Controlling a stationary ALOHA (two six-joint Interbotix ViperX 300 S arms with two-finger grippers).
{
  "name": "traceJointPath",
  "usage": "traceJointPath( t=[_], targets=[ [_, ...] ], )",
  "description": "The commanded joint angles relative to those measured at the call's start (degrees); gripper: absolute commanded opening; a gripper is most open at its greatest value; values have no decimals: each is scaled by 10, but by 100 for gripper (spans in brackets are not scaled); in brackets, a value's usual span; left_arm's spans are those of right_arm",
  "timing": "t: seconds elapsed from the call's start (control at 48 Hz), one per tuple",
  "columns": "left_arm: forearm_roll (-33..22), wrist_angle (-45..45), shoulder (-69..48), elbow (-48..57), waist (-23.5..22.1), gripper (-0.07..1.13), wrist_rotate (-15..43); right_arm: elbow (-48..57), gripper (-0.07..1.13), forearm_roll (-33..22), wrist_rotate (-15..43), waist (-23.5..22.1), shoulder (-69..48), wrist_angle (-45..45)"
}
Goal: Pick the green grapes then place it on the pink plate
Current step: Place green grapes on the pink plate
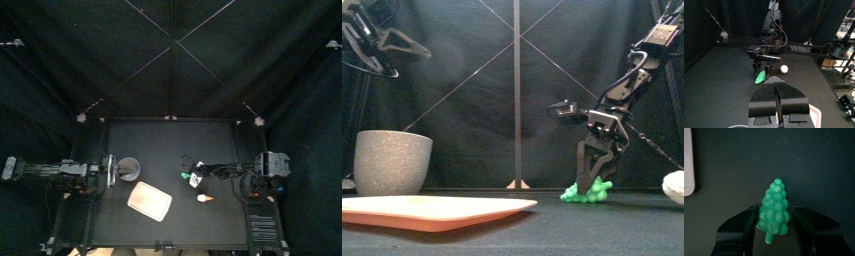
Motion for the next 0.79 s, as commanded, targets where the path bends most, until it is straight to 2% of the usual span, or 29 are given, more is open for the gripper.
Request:
traceJointPath(
  t=[0.021, 0.292, 0.5, 0.792],
  targets=[
    [0, -5, 2, -4, -1, 13, 0, -18, 68, 3, -1, 9, -12, -2],
    [0, -6, 2, -3, 0, 13, 1, -135, 67, -9, -3, 108, -6, -2],
    [-1, -6, 2, 0, -1, 13, 0, -240, 67, -45, -2, 163, 69, 0],
    [-1, -6, 2, 11, -1, 13, 0, -342, 67, -51, 0, 171, 191, 10]
  ],
)
